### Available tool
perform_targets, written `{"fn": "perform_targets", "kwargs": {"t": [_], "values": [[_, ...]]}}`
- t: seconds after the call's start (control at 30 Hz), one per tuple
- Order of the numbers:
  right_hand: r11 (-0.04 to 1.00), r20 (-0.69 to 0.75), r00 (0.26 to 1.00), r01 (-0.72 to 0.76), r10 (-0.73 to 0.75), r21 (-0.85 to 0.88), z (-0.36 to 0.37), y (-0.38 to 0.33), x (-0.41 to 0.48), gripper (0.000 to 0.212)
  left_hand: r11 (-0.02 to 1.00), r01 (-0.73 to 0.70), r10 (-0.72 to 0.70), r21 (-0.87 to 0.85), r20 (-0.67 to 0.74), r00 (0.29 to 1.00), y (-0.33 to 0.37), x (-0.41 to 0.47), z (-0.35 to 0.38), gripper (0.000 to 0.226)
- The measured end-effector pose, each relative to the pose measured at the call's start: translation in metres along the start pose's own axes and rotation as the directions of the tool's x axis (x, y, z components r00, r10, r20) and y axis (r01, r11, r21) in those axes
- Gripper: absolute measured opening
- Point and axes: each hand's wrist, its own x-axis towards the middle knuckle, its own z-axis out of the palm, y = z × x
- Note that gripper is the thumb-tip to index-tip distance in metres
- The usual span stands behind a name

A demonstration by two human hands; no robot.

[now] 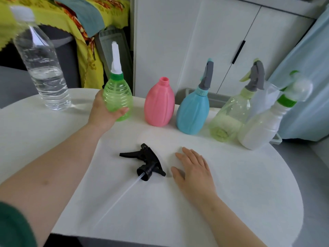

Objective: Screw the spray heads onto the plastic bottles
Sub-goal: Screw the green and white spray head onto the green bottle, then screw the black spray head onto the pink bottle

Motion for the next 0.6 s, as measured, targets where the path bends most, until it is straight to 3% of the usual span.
{"fn": "perform_targets", "kwargs": {"t": [0.07,0.2,0.33,0.43,0.5,0.6], "values": [[1.000,0.005,1.000,-0.006,0.006,0.005,-0.001,0.000,0.000,0.047,1.000,0.005,-0.006,0.022,0.023,1.000,-0.001,0.000,-0.001,0.077],[1.000,0.012,1.000,-0.014,0.014,0.026,-0.002,-0.002,-0.001,0.046,0.980,0.154,-0.159,0.130,0.028,0.987,-0.005,-0.014,-0.014,0.100],[0.990,-0.033,0.997,-0.060,0.065,0.127,-0.008,-0.004,-0.004,0.036,0.936,0.066,-0.107,0.344,0.101,0.989,-0.009,-0.057,-0.041,0.086],[0.918,-0.093,0.967,-0.191,0.236,0.348,-0.015,-0.017,-0.007,0.025,0.814,-0.113,-0.042,0.570,0.250,0.967,-0.014,-0.085,-0.058,0.066],[0.884,-0.105,0.945,-0.244,0.308,0.399,-0.016,-0.036,-0.007,0.031,0.776,-0.166,-0.023,0.608,0.292,0.956,-0.014,-0.096,-0.062,0.054],[0.905,-0.078,0.946,-0.274,0.314,0.326,-0.010,-0.071,0.000,0.052,0.774,-0.179,-0.009,0.607,0.293,0.956,-0.009,-0.106,-0.062,0.047]]}}
